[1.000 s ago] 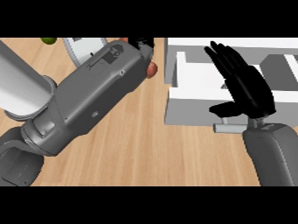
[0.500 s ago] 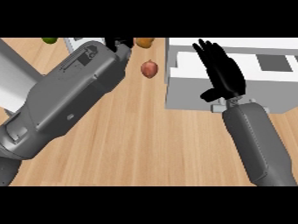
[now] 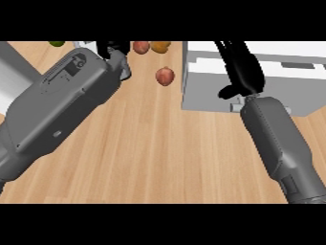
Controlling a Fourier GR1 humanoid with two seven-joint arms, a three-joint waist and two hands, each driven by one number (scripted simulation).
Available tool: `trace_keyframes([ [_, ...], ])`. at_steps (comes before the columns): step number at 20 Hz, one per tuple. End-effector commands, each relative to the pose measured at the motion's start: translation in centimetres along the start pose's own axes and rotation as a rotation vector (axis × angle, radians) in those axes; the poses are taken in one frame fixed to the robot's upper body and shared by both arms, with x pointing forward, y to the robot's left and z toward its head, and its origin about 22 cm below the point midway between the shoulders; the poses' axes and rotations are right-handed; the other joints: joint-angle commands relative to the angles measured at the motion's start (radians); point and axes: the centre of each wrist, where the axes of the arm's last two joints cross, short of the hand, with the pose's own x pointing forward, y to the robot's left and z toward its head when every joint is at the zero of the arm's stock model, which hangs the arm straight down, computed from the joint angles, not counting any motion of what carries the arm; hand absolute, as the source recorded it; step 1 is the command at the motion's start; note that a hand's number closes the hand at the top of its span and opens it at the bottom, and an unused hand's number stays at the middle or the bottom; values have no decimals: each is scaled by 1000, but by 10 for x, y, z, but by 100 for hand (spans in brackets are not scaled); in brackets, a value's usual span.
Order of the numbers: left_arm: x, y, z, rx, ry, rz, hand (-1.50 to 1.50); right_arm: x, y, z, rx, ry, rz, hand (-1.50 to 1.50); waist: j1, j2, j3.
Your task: Pick up the can, place it into the drawer and close the drawer
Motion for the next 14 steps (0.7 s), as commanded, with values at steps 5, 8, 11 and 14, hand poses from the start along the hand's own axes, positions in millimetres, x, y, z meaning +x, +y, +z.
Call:
trace_keyframes([
  [5,22,24,-1,-19,5,-1,-150,-17,14,-6,-39,77,8,-150,23,24,17],
  [8,18,33,-3,-12,1,-7,-150,-16,11,-14,-74,73,31,-150,20,30,17],
  [11,20,25,3,-24,2,-14,-150,-15,9,-21,-96,90,32,-150,28,32,17],
  [14,29,15,10,-21,-27,-6,-150,-12,-16,-45,-110,74,53,-150,32,30,17],
])
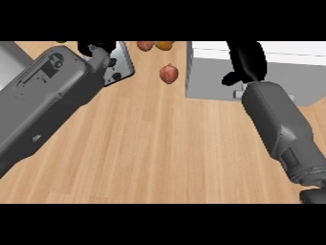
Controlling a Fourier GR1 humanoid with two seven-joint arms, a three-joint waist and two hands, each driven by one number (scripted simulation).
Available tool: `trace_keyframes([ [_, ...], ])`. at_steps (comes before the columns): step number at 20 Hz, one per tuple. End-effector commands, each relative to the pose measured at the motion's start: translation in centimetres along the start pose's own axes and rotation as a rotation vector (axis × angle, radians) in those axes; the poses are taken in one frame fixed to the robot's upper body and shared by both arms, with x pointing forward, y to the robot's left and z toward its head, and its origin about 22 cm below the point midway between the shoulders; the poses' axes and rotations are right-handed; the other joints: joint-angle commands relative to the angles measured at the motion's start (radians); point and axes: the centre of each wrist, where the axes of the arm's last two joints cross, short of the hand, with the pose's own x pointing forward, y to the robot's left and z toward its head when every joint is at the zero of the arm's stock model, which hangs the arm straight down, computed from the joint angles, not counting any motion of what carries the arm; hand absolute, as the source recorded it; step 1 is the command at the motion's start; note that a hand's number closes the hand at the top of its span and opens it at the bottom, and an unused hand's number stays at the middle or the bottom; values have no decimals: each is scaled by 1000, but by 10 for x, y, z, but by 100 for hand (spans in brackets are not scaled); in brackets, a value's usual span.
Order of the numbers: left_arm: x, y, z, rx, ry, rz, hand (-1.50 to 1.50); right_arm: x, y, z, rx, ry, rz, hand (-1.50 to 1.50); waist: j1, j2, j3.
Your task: Pick up the can, place it into the drawer and close the drawer
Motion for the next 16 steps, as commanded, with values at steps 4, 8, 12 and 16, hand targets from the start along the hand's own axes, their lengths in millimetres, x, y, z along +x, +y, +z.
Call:
trace_keyframes([
  [4,-7,2,10,-27,2,-5,-150,-16,-29,-28,-49,37,32,-150,29,18,5],
  [8,5,9,11,-34,-1,9,-150,-10,-43,-43,-51,61,36,-150,38,13,4],
  [12,13,9,13,-35,-1,6,-150,-21,-53,-48,-40,69,27,-150,51,17,5],
  [16,1,9,17,-38,3,7,-150,7,-42,-49,37,1,-210,-150,45,19,8],
])
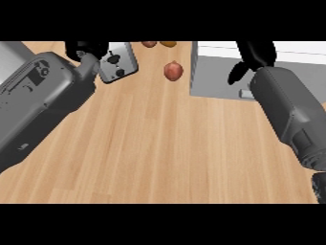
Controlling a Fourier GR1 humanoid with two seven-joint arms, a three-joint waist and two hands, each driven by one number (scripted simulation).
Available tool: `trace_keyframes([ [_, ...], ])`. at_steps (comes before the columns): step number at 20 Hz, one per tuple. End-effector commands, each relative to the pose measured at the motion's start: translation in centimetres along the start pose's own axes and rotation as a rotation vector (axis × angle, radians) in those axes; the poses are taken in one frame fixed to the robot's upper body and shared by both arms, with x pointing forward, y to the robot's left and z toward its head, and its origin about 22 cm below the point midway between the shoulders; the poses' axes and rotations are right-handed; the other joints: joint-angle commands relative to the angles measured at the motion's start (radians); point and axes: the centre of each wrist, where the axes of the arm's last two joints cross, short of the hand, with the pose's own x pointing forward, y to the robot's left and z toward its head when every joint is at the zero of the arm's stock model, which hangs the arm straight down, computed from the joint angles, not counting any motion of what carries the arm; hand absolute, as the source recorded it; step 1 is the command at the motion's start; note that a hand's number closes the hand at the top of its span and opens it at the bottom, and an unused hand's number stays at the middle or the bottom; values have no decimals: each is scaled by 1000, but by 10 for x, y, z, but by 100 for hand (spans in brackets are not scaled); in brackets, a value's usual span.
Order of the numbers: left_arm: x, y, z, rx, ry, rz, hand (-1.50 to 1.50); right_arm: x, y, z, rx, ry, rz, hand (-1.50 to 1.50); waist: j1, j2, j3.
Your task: Pick up the can, place it into the drawer and close the drawer
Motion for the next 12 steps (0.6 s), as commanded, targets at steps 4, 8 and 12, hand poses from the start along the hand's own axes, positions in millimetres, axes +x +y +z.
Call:
trace_keyframes([
  [4,2,4,3,-15,6,20,-150,30,-17,-21,-78,63,-467,-150,19,-5,-4],
  [8,-7,12,8,-3,12,-3,-150,19,-20,-20,-110,104,-657,-150,15,-15,-6],
  [12,-9,4,15,-2,17,7,-150,8,-24,-20,-113,74,-704,-150,0,-12,-8],
])
